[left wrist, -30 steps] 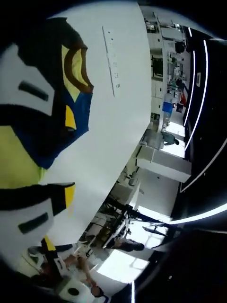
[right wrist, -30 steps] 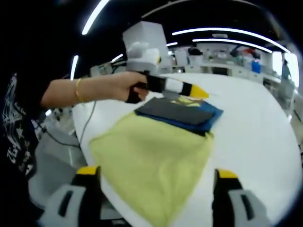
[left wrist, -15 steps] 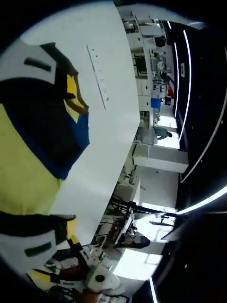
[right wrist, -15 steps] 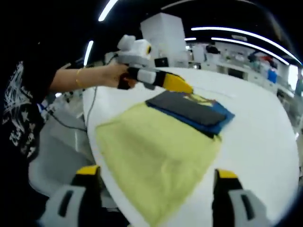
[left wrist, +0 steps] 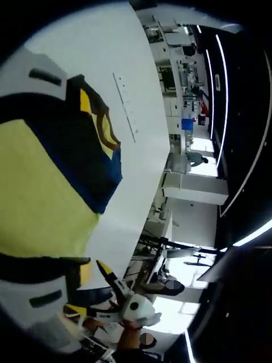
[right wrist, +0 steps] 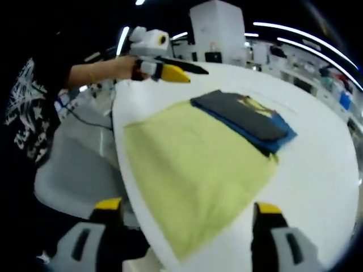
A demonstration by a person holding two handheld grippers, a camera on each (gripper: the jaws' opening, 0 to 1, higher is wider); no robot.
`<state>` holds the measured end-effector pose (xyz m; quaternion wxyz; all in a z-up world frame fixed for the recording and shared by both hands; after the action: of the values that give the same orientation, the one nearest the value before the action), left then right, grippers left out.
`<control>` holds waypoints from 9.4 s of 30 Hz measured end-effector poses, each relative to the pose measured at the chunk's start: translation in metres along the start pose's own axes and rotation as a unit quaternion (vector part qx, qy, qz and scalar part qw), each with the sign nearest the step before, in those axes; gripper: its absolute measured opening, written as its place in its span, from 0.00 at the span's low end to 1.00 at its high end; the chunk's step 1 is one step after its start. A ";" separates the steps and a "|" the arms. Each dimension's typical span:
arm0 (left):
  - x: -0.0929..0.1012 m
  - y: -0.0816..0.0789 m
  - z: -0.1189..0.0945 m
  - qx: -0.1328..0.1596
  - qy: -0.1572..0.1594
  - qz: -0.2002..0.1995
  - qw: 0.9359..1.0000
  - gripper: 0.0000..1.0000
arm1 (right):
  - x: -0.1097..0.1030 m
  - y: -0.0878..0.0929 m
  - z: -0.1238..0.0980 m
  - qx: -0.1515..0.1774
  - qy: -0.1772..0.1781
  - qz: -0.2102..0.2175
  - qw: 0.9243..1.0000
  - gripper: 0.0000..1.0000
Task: Fold the garment on the visible template until the final outline fits inside the template.
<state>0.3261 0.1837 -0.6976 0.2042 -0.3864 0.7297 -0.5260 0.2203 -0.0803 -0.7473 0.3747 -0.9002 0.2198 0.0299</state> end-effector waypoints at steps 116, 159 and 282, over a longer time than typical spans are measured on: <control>0.049 0.151 -0.150 -0.241 -0.001 0.159 0.957 0.02 | -0.010 0.054 0.006 -0.088 0.042 -0.075 0.992 0.00; 0.069 0.104 -0.183 -0.237 0.018 0.086 0.967 0.02 | -0.052 0.039 -0.029 -0.115 0.033 -0.073 0.990 0.00; -0.198 0.046 0.060 -0.215 -0.059 0.114 0.968 0.05 | 0.258 -0.106 0.077 -0.075 0.176 -0.027 0.981 0.05</control>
<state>0.4749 0.3081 -0.7830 0.2176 -0.3660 0.8513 -0.3065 0.5062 -0.0575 -0.7886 0.2623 -0.9226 0.2548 -0.1227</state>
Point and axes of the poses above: the point that each gripper's makers call its tool centre point, and the gripper's own axes: z roughly forward along the fingers, x roughly to its right, y roughly out of its underside, the point moved 7 cm from there along -z, roughly backward along the fingers, and after that the axes turned 6 degrees about -y, right-handed, at the moved point
